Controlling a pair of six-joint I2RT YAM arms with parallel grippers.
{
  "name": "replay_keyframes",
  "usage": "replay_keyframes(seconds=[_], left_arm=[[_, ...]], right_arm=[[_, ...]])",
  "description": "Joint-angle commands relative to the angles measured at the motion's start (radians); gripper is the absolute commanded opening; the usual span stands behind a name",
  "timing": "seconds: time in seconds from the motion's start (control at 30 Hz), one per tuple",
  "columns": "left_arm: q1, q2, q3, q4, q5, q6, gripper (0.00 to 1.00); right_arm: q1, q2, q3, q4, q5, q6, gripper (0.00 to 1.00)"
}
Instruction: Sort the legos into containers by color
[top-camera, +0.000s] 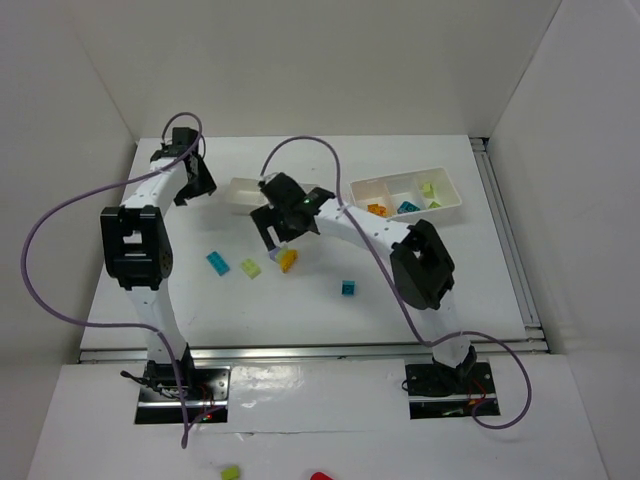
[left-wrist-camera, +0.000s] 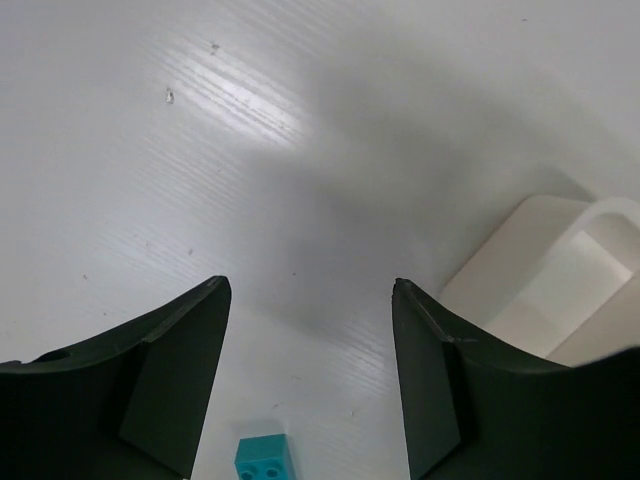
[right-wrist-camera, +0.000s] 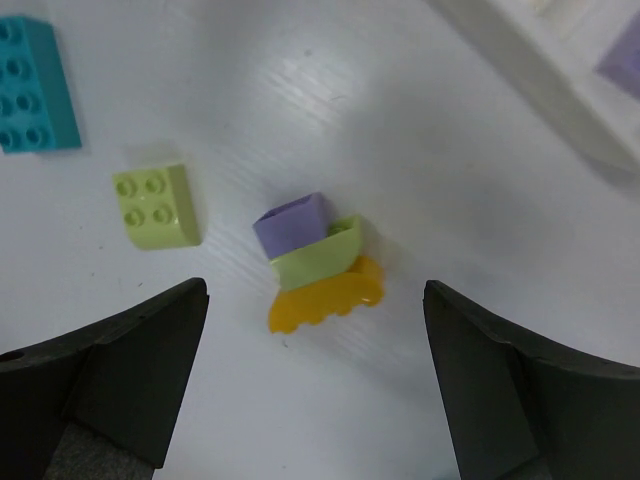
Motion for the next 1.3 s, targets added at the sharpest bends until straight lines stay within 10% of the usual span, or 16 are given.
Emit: replay_keyframes(seconds=[0.0, 0.47, 1.07, 1.27], left_arm=[[0.002, -0.061, -0.029, 0.000, 0.008, 0.017, 0.75], [0.013, -0.212, -0.030, 0.000, 0.053, 0.037, 0.75], [0.013, -0.212, -0.039, 0.000, 0.116, 0.046, 0.75], [0.013, -0.230, -0.039, -0.014, 0.332, 0.080, 0.76]], right_arm=[[0.042, 0.055, 0.061, -0.046, -0.009, -0.036, 0.95], [0.068, 0.175, 0.066, 0.063, 0.042, -0.299, 0.75], [0.068, 0.242, 0.158, 0.086, 0.022, -0.271, 0.34], [-0.015, 0.159, 0.126, 0.053, -0.038, -0.099, 0.32]])
